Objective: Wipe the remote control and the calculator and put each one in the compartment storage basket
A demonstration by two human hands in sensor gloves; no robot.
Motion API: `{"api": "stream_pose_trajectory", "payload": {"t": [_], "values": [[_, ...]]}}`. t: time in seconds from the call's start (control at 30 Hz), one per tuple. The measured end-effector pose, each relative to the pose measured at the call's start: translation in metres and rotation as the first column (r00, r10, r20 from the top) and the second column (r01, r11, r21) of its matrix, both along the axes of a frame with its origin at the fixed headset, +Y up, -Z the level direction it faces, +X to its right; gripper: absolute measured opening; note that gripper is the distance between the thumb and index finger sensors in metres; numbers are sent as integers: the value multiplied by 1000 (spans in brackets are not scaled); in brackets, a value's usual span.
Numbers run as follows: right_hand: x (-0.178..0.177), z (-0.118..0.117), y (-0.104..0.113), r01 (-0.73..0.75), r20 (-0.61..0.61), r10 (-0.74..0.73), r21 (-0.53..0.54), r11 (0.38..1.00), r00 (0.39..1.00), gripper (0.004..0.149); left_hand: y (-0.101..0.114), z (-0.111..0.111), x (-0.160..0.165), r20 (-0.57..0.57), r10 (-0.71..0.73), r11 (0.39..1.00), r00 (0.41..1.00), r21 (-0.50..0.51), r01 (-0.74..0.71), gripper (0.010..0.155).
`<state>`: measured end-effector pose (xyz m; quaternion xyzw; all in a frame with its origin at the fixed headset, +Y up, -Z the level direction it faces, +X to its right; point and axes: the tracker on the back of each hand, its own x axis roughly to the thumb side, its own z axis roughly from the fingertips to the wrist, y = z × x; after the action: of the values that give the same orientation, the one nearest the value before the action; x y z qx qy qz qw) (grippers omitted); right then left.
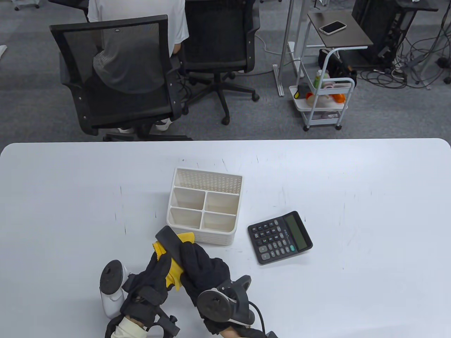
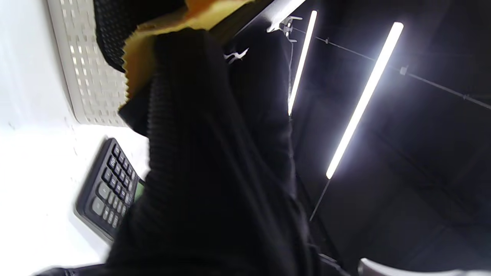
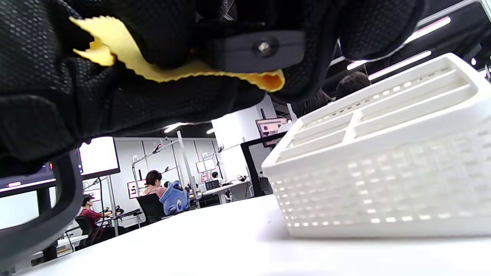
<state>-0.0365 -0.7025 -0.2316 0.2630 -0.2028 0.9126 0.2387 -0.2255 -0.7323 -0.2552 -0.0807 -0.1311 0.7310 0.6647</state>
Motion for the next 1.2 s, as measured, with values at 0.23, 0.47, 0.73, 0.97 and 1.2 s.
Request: {"api": "stream_pose_trajectory", "payload": {"t": [0.23,0.47,0.73,0.97,1.2], "values": [[-2,1,-6,-32,-5,32,6,999,999,71,4,-1,-7,-22,61,997,998,43,-60,58],[-15,11,-11,-140,-69,147,96,985,987,71,6,-1,-21,-88,90,994,992,73,-84,62],[-7,-1,-14,-64,1,65,-4,998,998,71,4,-4,-13,-48,-29,998,998,50,31,59],[-4,2,-17,-95,-56,95,-4,995,994,71,11,-2,-22,-95,39,992,995,123,-27,60],[-16,14,-14,-184,-104,198,130,974,975,70,7,-2,-32,-118,86,993,989,92,-75,61]]}}
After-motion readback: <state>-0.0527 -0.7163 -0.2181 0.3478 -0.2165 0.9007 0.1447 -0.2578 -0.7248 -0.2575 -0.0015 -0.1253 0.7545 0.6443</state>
